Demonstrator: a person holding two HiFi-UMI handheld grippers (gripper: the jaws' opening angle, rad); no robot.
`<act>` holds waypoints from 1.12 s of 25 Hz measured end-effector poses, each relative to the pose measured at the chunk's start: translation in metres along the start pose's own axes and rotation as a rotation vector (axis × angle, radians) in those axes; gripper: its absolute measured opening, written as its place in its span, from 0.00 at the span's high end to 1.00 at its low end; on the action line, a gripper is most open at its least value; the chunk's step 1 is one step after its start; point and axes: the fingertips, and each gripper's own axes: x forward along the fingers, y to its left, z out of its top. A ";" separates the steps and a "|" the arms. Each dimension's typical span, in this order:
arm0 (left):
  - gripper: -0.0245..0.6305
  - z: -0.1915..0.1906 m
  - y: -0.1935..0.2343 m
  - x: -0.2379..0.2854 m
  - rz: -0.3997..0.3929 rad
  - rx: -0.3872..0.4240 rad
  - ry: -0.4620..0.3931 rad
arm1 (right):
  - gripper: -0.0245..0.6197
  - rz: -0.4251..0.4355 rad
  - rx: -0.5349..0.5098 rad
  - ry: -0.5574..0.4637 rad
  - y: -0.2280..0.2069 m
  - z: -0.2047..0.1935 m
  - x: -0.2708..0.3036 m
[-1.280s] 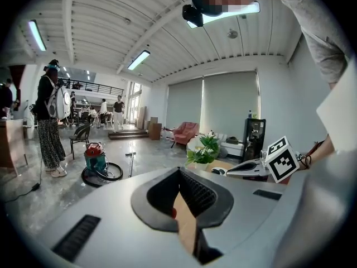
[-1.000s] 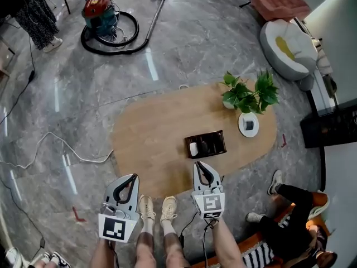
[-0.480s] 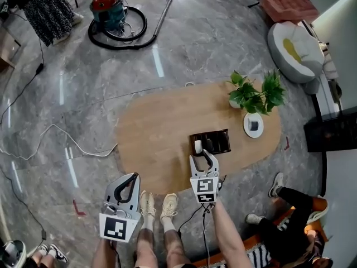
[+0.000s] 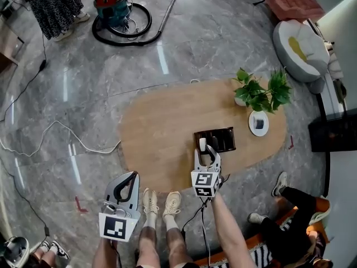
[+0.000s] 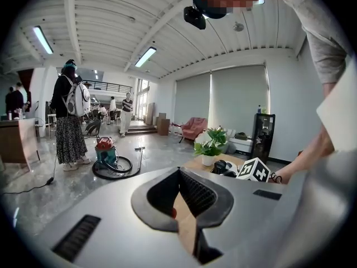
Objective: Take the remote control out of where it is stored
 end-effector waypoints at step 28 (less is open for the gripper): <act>0.96 0.027 0.015 -0.020 0.047 0.008 -0.049 | 0.81 0.024 -0.112 -0.144 0.014 0.073 -0.055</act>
